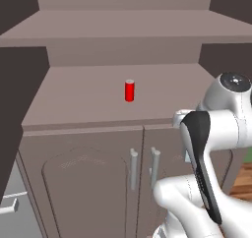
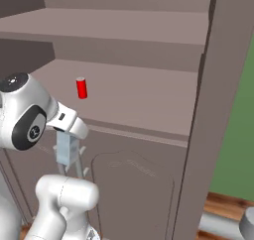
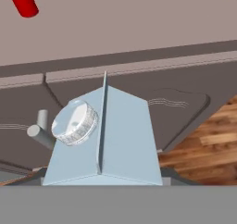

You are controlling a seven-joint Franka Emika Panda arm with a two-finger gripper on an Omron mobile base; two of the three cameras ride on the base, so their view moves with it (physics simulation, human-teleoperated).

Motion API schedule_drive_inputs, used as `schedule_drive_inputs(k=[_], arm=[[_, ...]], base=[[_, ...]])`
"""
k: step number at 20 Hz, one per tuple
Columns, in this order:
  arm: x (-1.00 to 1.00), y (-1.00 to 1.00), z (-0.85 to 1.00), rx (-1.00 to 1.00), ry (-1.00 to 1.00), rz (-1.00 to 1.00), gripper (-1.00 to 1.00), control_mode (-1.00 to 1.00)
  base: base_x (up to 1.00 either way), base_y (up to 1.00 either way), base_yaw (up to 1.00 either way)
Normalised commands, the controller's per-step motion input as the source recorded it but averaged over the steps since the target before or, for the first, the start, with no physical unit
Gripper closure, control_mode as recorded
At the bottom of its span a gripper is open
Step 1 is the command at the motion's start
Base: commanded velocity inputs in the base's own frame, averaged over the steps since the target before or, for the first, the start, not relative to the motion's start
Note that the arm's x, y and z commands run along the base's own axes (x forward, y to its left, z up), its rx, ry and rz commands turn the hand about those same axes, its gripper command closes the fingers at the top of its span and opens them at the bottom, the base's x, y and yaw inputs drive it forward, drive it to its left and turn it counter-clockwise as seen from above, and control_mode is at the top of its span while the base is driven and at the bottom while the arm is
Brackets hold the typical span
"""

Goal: Sort all alcoholic drinks to one cabinet, and non-alcoholic drinks to the other.

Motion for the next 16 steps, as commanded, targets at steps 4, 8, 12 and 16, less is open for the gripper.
schedule_drive_inputs(k=[4, 8, 12, 16], arm=[[0.00, 0.00, 0.00, 0.00, 0.00, 0.00, 1.00, 1.00], [0.00, 0.00, 0.00, 0.00, 0.00, 0.00, 1.00, 1.00], [0.00, 0.00, 0.00, 0.00, 0.00, 0.00, 1.00, 1.00], [0.00, 0.00, 0.00, 0.00, 0.00, 0.00, 1.00, 1.00]], base=[[0.01, -0.19, 0.00], [0.19, -0.14, 0.00], [0.39, -0.14, 0.00], [0.24, -0.11, 0.00]])
